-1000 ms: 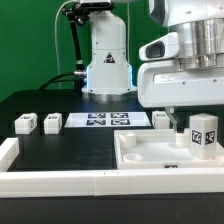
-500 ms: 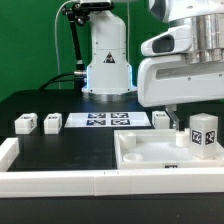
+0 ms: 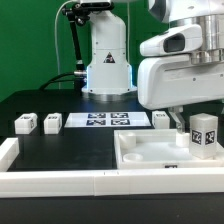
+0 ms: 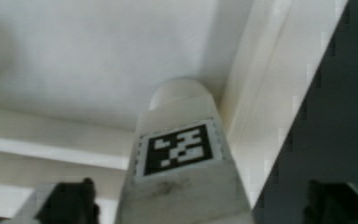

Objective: Assemble square table

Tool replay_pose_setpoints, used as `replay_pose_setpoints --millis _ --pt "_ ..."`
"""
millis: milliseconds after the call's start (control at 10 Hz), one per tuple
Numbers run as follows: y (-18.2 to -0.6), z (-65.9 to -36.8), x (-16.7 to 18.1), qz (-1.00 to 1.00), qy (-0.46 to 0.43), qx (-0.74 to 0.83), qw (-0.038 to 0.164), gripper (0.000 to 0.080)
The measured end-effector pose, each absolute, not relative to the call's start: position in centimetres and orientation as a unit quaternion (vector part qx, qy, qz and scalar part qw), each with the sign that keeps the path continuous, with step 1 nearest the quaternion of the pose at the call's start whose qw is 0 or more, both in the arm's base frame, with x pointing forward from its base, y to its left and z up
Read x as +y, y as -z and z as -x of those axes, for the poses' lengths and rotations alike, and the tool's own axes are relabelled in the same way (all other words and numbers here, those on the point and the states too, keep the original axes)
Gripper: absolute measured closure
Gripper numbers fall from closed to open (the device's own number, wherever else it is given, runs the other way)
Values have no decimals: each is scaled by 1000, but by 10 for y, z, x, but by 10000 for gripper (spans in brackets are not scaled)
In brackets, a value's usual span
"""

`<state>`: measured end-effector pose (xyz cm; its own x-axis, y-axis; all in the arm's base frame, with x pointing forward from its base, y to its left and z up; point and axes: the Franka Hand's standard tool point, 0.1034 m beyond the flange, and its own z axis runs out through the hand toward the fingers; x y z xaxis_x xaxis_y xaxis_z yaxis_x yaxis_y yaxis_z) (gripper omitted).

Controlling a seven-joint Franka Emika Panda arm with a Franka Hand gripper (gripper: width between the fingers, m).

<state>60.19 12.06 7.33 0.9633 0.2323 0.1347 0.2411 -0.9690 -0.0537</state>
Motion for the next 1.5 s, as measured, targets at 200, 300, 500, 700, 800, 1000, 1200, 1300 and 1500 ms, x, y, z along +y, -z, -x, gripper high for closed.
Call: replay_pose_setpoints --millis 200,300,500,700,800,1000,1200,1300,1500 --pt "-73 -602 120 990 64 -119 35 498" --pt "-73 -602 119 990 64 -118 34 498" --pt "-73 -602 119 992 63 -102 36 509" --pt "-73 -602 118 995 62 -65 38 509" --pt "-73 -602 118 997 60 -26 41 509" --pt "-73 -602 118 995 59 61 46 509" --pt "-72 -602 117 982 57 171 49 509" --pt "-72 -601 117 972 57 221 52 509" --pt "-72 -600 119 943 51 324 54 509"
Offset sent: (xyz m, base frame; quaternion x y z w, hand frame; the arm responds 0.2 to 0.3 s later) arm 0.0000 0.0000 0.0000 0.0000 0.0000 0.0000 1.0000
